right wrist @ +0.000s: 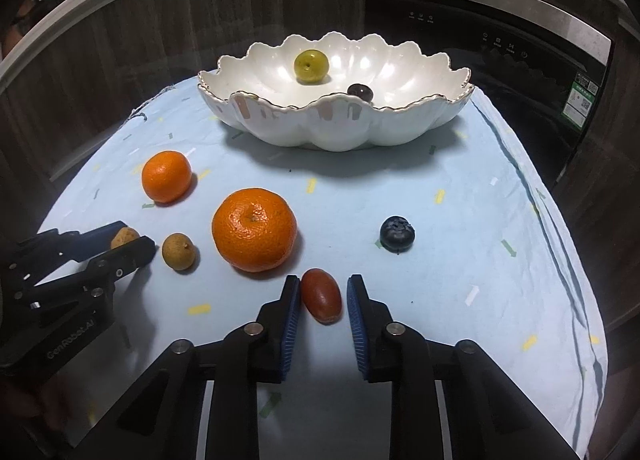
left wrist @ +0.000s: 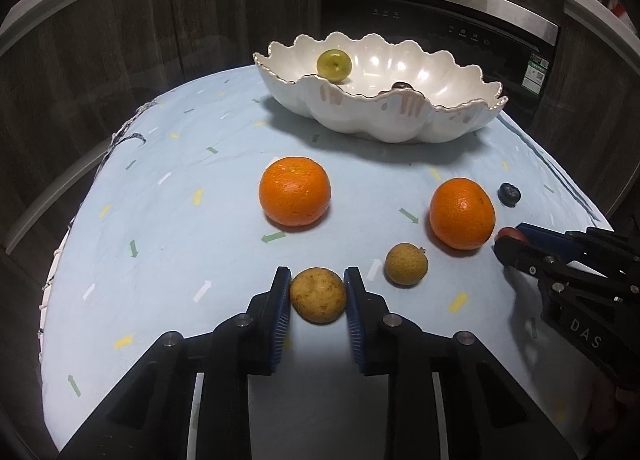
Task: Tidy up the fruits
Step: 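Grasp the red date with the right tool while the left tool grasps the brown longan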
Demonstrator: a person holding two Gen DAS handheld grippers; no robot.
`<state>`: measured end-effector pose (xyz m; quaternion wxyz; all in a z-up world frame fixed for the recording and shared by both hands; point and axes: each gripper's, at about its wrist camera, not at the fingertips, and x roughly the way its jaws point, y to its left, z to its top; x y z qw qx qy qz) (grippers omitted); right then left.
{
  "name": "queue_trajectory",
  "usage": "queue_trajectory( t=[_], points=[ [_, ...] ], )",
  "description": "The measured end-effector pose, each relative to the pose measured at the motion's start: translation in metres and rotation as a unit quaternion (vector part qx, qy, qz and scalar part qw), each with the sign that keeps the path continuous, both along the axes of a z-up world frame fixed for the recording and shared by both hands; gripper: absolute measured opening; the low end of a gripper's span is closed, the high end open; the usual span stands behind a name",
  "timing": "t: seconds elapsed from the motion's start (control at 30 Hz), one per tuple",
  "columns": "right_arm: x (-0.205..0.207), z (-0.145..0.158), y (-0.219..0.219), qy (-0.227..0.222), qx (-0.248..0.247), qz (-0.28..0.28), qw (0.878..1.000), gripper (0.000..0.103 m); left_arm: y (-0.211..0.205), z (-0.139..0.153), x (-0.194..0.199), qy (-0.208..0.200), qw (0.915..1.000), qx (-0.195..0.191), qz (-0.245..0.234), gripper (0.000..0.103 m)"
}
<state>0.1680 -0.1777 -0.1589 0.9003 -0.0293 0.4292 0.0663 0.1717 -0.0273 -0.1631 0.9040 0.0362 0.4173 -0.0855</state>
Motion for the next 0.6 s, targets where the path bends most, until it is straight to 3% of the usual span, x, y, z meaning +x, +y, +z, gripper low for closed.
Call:
queue_trajectory(
  t=[0.6],
  points=[
    [-0.0018, 0.0101, -0.0004, -0.011, 0.008, 0.001, 1.000, 0.021, 0.0014, 0.0080, -0.0009, 0.002, 1.0000, -0.006, 0.005, 0.027]
  ],
)
